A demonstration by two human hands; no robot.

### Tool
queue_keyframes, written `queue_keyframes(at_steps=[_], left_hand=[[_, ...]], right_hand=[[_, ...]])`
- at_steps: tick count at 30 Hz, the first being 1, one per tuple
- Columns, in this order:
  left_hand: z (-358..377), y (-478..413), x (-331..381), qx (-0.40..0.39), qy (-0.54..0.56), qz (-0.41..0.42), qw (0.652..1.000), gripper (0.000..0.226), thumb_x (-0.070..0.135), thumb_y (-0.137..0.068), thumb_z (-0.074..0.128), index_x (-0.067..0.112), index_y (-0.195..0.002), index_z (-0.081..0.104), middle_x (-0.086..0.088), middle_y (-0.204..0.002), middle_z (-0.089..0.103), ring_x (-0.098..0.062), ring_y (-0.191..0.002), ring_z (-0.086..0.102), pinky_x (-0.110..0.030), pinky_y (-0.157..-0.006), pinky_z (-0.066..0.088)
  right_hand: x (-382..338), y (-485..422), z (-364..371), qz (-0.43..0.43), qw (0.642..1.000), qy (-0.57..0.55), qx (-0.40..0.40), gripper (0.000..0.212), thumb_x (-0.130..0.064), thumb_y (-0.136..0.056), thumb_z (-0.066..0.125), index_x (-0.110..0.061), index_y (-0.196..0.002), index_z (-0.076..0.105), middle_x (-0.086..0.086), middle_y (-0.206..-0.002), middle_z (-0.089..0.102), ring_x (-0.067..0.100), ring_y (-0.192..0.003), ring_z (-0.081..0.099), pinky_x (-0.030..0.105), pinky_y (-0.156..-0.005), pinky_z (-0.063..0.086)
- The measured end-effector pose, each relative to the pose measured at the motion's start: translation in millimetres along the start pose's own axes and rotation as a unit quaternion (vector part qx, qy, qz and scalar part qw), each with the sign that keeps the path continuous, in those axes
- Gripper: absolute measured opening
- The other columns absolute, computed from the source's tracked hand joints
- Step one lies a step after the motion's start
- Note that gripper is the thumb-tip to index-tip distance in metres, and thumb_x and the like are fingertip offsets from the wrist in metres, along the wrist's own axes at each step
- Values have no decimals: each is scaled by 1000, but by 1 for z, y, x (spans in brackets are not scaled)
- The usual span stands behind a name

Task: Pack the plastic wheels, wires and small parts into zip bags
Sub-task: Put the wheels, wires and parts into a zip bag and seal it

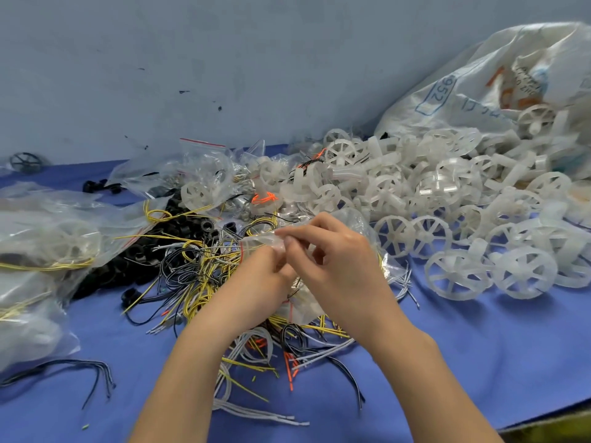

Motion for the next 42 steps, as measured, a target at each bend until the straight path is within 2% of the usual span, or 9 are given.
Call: queue_keyframes(at_steps=[7,10,14,20,24,31,37,39,42], left_hand=[[-28,11,-6,77,-8,94,993,22,15,-100,48,20,-105,69,1,-87,73,-16,-74,71,-39,-70,60],[-46,24,-19,156,-7,128,979,21,23,-99,49,35,-102,67,7,-79,72,-12,-59,68,-24,-55,51],[-62,43,-33,219,-79,146,961,17,33,-91,47,32,-91,64,1,-59,59,-12,-44,47,-26,-40,35],[-33,59,-30,119,-257,184,941,18,37,-88,44,32,-82,60,20,-70,57,0,-66,53,-20,-57,42],[-33,65,-43,82,-305,210,925,18,34,-89,47,33,-91,65,26,-82,55,4,-80,49,-20,-68,44],[-14,64,-63,70,-409,228,881,26,41,-90,53,27,-104,70,9,-86,55,-16,-81,56,-28,-70,45],[-26,66,-58,100,-358,267,889,23,38,-93,50,24,-98,67,11,-102,58,-13,-95,55,-34,-80,47],[-46,67,-57,147,-284,245,915,20,41,-94,51,28,-101,65,18,-105,59,-6,-102,52,-24,-87,43],[-74,69,-59,236,-119,172,949,4,42,-96,57,41,-99,59,19,-99,63,1,-98,56,-6,-73,40]], right_hand=[[0,-5,-3,9,999,-30,24,19,-27,-96,60,-27,-109,75,-14,-90,58,2,-71,56,13,-64,40],[4,-7,-3,21,999,-14,35,20,-28,-98,58,-27,-110,74,-14,-87,58,2,-71,56,16,-63,41],[13,-11,-7,51,997,-17,62,20,-29,-98,56,-26,-105,75,-13,-87,61,1,-71,54,15,-63,39],[19,-15,-22,74,990,-40,117,19,-31,-98,56,-29,-101,75,-15,-82,59,4,-69,57,26,-66,45],[18,-15,-22,67,991,-25,117,18,-31,-98,57,-30,-100,75,-15,-80,58,3,-68,54,23,-65,41],[12,-11,-4,51,995,5,85,19,-30,-98,57,-28,-102,75,-9,-87,62,4,-70,53,27,-68,44],[10,-4,16,54,996,63,22,24,-38,-99,49,-32,-105,71,-12,-90,58,10,-77,56,35,-68,47],[10,-2,21,54,996,77,0,24,-39,-99,48,-31,-104,70,-11,-87,55,13,-77,55,36,-67,46],[14,-2,26,58,994,87,-29,24,-39,-99,48,-31,-105,70,-12,-84,50,16,-79,56,35,-68,46]])
Point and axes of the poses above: each hand's wrist, its own y-axis away from the middle knuckle, its own z-axis out of the palm, x = y × z, the point moved 9 cm from there along -y, towards the middle knuckle
